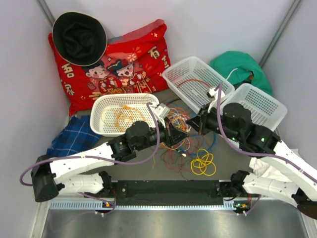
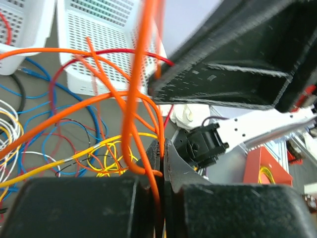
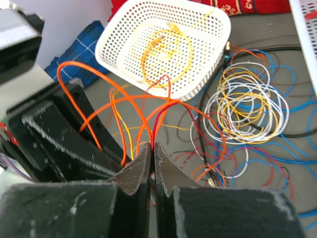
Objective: Untangle the cables
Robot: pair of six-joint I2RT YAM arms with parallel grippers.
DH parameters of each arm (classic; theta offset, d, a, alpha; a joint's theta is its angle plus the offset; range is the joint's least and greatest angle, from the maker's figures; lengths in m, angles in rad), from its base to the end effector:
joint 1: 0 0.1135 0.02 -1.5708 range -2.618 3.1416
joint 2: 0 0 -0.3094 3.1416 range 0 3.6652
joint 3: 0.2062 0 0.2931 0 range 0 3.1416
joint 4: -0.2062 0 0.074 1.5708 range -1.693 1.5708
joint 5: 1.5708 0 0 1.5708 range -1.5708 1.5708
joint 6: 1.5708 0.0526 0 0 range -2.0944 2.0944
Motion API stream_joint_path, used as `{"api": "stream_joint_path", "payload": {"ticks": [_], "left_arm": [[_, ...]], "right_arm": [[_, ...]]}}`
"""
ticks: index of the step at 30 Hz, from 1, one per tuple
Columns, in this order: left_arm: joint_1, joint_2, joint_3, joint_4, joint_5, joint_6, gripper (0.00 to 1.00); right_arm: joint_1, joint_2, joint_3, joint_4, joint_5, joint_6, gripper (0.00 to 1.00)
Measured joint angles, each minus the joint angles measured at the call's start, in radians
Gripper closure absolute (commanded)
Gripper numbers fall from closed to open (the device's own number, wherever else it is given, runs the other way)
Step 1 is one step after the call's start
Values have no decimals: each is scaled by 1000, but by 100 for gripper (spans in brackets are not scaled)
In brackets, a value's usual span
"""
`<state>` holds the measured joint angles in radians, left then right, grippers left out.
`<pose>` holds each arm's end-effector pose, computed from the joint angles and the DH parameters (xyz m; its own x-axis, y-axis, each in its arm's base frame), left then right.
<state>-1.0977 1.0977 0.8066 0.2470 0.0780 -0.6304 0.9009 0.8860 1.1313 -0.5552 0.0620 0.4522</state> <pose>0.1319 -0.2666 0.3585 -0.5603 -0.1952 -0.8050 0.7337 0.3341 -0.5917 0.1320 0.1614 0.4425 -0.4962 0.0760 -0.8649 -0.5880 0.7035 0.3991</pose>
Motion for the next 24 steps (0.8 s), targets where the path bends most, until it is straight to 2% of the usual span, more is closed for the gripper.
{"api": "stream_joint_path", "payload": {"ticks": [2,3,4,6,7,8,9,15,24], "left_arm": [[0,-1,9,-18,-27,-7,99],[0,-1,17,-29,-50,-16,94],[0,-1,27,-40,-76,-26,57],[-6,-3,50,-56,-128,-46,34],[-6,-8,52,-76,-151,-50,19],[-6,-15,52,-113,-185,-62,13],[-5,-18,51,-149,-217,-75,1],[2,-18,49,-324,-360,-131,1],[8,-18,48,-504,-486,-176,1]], "right_arm": [[0,-14,3,-17,13,-8,100],[1,-21,10,-32,19,-14,100],[2,-23,23,-47,24,-18,100],[8,-16,91,-102,44,-42,100],[8,-14,125,-118,60,-52,100],[6,-9,175,-142,85,-66,100],[5,-4,233,-151,113,-79,100],[5,13,510,-164,225,-159,100],[5,137,705,-187,375,-269,100]]}}
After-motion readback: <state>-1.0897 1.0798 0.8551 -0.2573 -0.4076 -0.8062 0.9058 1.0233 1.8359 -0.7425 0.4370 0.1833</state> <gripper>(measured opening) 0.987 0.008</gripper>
